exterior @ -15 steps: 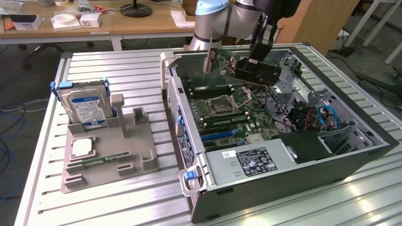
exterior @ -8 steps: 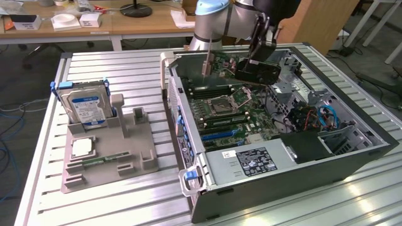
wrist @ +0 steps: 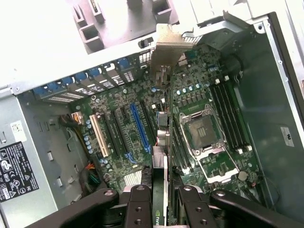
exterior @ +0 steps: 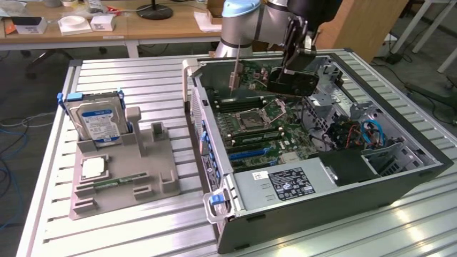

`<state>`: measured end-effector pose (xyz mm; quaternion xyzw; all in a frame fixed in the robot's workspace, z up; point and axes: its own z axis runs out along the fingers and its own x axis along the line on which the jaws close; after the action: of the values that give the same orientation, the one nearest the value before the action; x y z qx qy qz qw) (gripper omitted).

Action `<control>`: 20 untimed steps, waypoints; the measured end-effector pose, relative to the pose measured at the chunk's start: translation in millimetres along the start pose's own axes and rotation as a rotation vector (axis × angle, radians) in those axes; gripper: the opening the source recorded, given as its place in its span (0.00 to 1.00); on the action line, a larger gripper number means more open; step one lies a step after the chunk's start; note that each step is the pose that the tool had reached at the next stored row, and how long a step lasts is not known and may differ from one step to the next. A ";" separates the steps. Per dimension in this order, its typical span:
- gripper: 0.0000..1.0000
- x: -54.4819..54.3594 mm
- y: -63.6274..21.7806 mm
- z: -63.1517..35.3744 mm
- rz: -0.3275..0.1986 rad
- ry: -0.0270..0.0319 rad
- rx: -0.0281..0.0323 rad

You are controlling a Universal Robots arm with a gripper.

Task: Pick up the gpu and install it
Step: 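Insert the gpu into the slot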

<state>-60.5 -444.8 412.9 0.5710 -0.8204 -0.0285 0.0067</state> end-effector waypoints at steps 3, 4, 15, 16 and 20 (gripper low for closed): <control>0.26 0.1 -0.2 2.5 -0.001 0.0027 0.0008; 0.26 0.2 -0.3 4.0 -0.001 0.0028 0.0010; 0.26 0.4 -1.3 16.3 -0.117 0.0092 -0.0011; 0.26 0.4 -1.3 17.0 -0.135 0.0101 -0.0015; 0.26 0.6 -1.6 19.7 -0.204 0.0137 -0.0029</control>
<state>-60.1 -445.1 393.2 0.6516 -0.7580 -0.0263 0.0102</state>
